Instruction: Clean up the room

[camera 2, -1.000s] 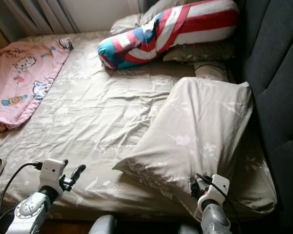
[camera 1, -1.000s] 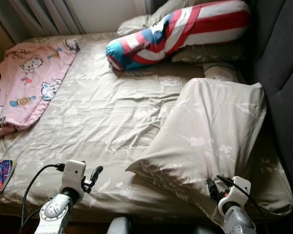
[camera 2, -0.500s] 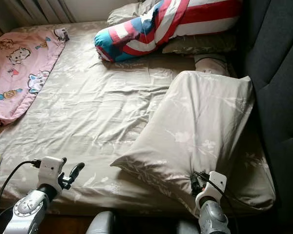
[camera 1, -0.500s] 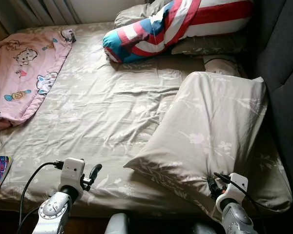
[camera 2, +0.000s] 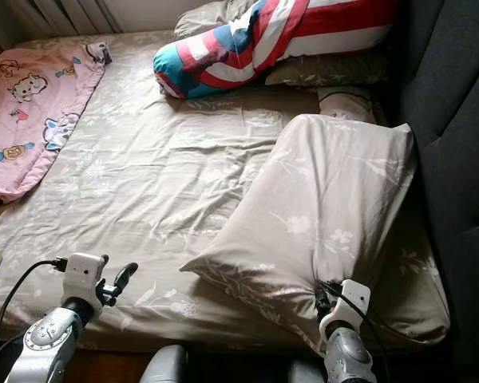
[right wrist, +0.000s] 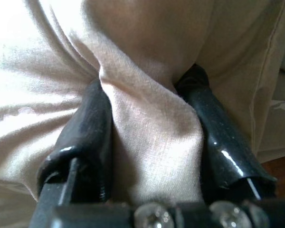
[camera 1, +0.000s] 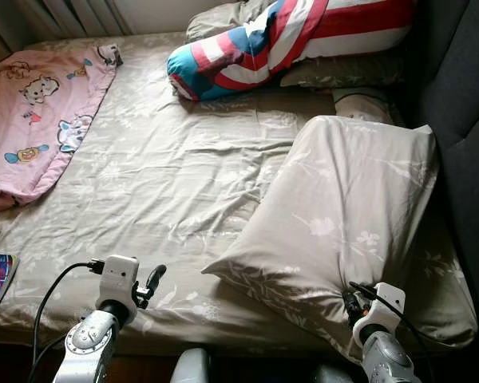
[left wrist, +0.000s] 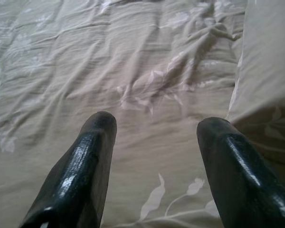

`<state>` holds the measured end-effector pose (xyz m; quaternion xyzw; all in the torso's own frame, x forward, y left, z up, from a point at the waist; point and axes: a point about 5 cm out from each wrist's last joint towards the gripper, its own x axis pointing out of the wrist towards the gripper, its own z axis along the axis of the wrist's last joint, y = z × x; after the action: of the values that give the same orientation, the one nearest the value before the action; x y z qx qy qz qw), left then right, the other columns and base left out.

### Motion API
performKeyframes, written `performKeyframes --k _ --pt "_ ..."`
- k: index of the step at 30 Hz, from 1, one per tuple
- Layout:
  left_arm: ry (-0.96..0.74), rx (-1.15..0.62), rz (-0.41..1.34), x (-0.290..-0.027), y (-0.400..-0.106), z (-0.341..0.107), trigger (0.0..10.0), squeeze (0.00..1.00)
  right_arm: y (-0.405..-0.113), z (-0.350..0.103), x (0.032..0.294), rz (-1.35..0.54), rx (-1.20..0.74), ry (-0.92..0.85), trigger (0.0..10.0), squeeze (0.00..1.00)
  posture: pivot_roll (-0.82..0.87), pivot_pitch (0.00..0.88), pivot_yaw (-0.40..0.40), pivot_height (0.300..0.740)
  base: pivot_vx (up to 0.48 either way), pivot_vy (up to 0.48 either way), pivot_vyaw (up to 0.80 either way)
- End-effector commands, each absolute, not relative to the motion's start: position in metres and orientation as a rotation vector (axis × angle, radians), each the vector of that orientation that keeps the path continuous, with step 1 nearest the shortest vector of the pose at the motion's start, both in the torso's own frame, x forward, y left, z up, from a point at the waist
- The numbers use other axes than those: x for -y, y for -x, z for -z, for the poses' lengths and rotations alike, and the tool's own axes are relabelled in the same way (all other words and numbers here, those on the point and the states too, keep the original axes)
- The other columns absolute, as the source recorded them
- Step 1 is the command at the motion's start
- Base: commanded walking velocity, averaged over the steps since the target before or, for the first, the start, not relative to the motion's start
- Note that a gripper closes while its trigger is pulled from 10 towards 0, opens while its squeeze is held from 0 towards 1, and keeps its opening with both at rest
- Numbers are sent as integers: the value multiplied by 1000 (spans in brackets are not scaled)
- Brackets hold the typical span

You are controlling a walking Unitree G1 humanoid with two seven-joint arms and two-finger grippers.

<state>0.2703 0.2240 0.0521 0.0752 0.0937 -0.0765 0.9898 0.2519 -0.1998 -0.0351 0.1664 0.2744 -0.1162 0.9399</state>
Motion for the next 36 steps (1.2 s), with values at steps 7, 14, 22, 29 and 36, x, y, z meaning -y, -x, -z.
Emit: performKeyframes --k 7,14,22,29,36 --pt "-165 -205 130 -230 -270 -49 10000 0 -231 55 188 248 -683 -356 0 0 130 198 83 662 0 0 0" --pt "-165 -204 119 -232 -270 -48 10000 0 -230 53 198 324 -663 -331 0 0 127 191 81 662 0 0 0" --pt "-160 -199 123 -229 -273 -47 10000 0 -233 49 205 350 -627 -343 0 0 118 179 77 662 0 0 0" --pt "-155 -194 119 -227 -275 -46 10000 0 -237 46 205 349 -607 -332 0 0 117 169 66 662 0 0 0" --pt "-151 -186 111 -227 -277 -46 10000 0 -238 42 220 465 -608 -270 10000 0 113 157 55 662 0 0 0"
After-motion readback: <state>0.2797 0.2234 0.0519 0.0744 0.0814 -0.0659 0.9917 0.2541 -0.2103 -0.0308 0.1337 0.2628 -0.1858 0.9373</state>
